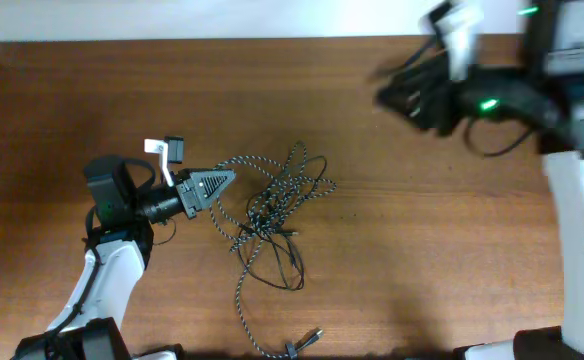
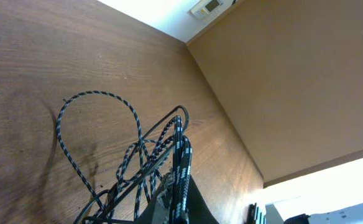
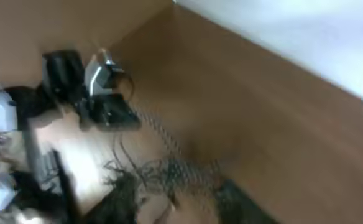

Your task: Untangle cables

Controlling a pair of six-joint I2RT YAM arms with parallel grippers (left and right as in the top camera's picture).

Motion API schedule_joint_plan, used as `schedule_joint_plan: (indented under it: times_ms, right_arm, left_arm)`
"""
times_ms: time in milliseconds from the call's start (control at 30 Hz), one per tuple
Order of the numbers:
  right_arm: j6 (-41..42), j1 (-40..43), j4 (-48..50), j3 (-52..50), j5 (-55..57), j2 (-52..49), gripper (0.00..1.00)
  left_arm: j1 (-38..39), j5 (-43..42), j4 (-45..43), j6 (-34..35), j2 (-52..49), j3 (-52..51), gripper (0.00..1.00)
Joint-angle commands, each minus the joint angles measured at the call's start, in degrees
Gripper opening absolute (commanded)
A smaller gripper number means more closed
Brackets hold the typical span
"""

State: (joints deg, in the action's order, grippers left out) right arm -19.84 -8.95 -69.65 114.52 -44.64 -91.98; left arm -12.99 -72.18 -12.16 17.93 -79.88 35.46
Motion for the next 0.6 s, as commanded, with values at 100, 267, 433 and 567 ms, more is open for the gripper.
schedule_joint_plan:
  times_ms: [100, 267, 433, 567]
  right_arm:
    - [-10.2, -19.7, -5.0, 0.0, 30.1, -10.4, 0.57]
    - [-10.0, -23.1, -2.4, 0.0, 34.3, -23.2, 0.63]
    - [-10.7, -26.3, -1.9, -0.1, 33.1, -26.5, 0.59]
    - [-11.3, -27.0, 1.2, -4.7, 33.1, -27.4, 0.42]
  left_arm:
    - [-0.3, -0.9, -0.2, -0.9, 0.3, 0.2, 0.04]
    - [-0.3, -0.9, -0.2, -0.9, 0.3, 0.2, 0.11]
    - [-0.3, -0.9, -0.2, -0.9, 0.3, 0.2, 0.12]
    - [-0.3, -0.9, -0.2, -0.9, 0.3, 0.2, 0.13]
